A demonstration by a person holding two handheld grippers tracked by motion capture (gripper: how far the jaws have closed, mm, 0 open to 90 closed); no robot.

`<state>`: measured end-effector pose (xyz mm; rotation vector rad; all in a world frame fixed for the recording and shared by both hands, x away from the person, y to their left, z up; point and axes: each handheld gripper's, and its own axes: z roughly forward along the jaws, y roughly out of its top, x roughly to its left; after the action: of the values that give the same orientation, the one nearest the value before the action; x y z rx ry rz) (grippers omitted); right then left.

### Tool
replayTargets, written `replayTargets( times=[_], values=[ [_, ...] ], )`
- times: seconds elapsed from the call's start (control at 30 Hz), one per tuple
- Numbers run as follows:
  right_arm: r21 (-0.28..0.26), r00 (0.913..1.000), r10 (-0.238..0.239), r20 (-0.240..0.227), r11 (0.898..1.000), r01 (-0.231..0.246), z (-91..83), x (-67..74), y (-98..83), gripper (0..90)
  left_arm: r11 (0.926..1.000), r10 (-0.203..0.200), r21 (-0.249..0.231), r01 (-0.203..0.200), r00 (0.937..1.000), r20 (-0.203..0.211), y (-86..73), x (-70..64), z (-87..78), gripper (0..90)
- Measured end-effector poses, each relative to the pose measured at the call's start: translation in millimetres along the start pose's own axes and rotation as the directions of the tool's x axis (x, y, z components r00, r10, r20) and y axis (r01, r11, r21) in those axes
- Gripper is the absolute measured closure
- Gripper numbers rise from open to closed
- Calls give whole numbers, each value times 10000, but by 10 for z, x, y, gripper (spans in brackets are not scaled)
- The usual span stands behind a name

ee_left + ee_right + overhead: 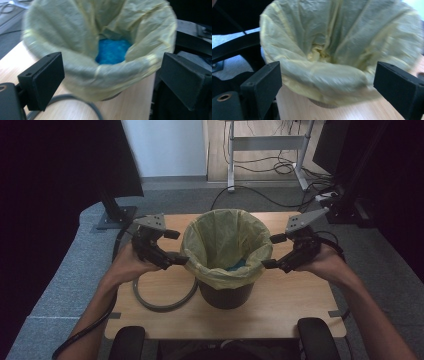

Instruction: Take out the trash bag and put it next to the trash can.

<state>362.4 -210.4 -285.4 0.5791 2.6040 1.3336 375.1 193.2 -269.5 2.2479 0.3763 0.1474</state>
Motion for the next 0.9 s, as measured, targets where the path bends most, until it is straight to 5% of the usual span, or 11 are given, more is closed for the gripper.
replayTargets(
  times=[0.13, 0.5, 0.53, 0.7, 0.8, 0.9],
  values=[
    [93, 9970, -397, -659, 9991, 404, 155, 98, 97, 109, 9985, 489, 241, -501, 9976, 500, 118, -118, 142, 64],
    [392, 9822, -802, -1701, 9953, 881, 398, 257, 146, 189, 9895, 1127, 807, -1198, 9898, 875, 123, -277, 392, 192],
    [525, 9784, -908, -1857, 9934, 1022, 430, 270, 145, 296, 9897, 1105, 799, -1184, 9892, 967, 116, -273, 403, 222],
    [750, 9727, -811, -2174, 9922, 994, 463, 254, 150, 509, 9881, 1090, 936, -1222, 9848, 1350, 77, -251, 425, 437],
    [509, 9620, -740, -2627, 9946, 904, 415, 240, 181, 704, 9939, 886, 481, -990, 9792, 1827, 68, -205, 381, 552],
    [428, 9597, -896, -2662, 9936, 1046, 367, 250, 225, 778, 9967, 700, 244, -769, 9745, 2130, 79, -194, 342, 702]
  ],
)
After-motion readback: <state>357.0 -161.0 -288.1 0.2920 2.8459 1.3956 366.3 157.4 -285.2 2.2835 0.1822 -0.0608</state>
